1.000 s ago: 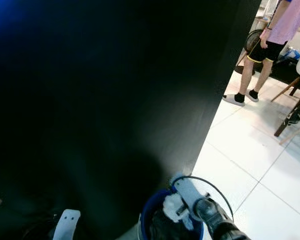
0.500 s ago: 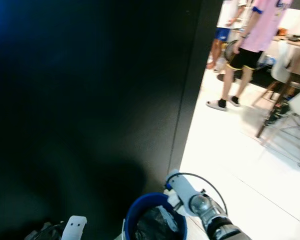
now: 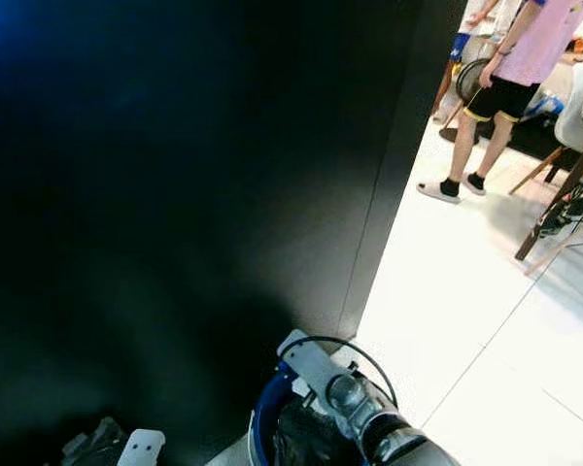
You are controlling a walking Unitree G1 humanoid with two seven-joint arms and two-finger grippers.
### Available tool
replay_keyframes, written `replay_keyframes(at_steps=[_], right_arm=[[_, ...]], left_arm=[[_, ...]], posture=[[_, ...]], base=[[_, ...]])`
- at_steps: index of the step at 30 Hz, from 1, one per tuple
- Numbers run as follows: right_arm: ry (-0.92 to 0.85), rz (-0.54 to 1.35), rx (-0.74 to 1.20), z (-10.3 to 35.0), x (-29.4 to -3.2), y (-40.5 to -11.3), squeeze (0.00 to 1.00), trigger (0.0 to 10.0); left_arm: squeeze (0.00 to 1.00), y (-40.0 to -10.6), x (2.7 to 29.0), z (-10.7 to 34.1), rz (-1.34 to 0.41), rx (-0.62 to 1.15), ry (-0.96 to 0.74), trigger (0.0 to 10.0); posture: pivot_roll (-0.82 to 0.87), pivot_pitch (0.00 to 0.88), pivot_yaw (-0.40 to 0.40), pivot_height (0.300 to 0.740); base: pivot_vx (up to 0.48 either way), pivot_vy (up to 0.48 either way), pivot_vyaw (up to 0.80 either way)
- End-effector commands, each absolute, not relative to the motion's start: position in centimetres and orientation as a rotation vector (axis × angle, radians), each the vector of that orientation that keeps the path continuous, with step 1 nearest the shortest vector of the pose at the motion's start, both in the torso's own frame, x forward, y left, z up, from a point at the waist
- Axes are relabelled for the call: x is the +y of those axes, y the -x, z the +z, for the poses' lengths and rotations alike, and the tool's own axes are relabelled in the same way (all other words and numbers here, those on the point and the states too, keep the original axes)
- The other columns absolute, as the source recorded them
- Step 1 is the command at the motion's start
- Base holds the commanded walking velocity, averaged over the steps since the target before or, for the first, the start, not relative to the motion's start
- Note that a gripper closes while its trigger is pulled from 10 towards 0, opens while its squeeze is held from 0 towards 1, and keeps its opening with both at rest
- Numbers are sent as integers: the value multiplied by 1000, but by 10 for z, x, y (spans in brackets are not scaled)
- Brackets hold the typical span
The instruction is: Clean up the room
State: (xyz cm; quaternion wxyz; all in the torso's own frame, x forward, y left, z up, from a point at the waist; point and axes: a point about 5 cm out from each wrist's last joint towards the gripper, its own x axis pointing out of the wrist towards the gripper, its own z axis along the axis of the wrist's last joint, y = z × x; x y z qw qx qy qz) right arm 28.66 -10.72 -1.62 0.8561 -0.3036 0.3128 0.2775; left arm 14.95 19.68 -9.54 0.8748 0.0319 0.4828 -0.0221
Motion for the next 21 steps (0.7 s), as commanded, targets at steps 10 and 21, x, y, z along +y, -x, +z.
replay_keyframes(at_steps=[10,21], right_arm=[[686,503,666,-13,-125,-293,1000,10000],[429,220,947,-54,-195,-237,0,10000]], left_arm=[[0,-131,205,-101,-37,1071,-73,10000],[0,-142,199,-99,-36,1073,-62,10000]], posture=[[101,80,-104,740],[66,43,-89,740]], base=[[0,0,0],[0,0,0]])
